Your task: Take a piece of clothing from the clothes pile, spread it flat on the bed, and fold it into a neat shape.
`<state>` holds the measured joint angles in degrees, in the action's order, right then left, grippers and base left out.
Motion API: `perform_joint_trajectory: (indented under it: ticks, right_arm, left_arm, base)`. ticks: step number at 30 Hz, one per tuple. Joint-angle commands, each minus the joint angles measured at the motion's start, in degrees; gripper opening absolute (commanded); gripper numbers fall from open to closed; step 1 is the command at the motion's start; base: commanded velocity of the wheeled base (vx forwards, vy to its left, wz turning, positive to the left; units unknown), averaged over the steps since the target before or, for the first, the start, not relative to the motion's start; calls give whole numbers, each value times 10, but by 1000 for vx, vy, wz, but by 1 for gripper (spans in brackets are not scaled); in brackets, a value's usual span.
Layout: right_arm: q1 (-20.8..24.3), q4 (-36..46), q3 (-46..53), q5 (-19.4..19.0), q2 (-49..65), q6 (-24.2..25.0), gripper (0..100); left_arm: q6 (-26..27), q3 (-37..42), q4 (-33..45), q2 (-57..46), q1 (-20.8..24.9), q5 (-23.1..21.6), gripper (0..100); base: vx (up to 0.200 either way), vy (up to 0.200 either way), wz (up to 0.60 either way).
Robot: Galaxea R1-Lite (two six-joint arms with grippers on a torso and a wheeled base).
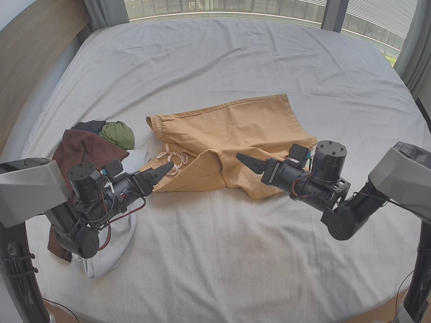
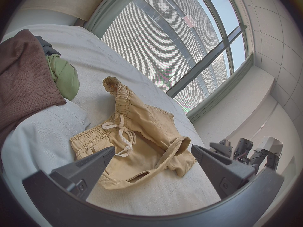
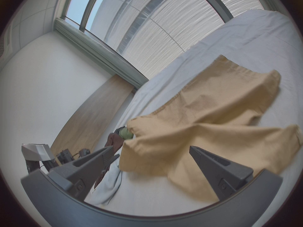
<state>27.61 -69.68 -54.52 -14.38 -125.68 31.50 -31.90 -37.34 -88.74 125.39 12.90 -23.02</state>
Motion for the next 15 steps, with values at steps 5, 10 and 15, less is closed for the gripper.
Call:
perform_joint_trajectory:
  ticks: [5, 10, 15]
  right_arm:
    - [8, 9, 167, 13, 76, 0, 100]
    - [11, -9, 158, 30, 16, 1, 100]
    - [13, -12, 136, 32, -38, 1, 100]
  left_arm:
    - [0, 0, 0, -1, 1, 0, 100]
    - [0, 0, 0, -1, 0, 0, 100]
    - [0, 0, 0, -1, -1, 0, 100]
  base:
    - [0, 0, 0]
    - [0, 0, 0]
    - [0, 0, 0]
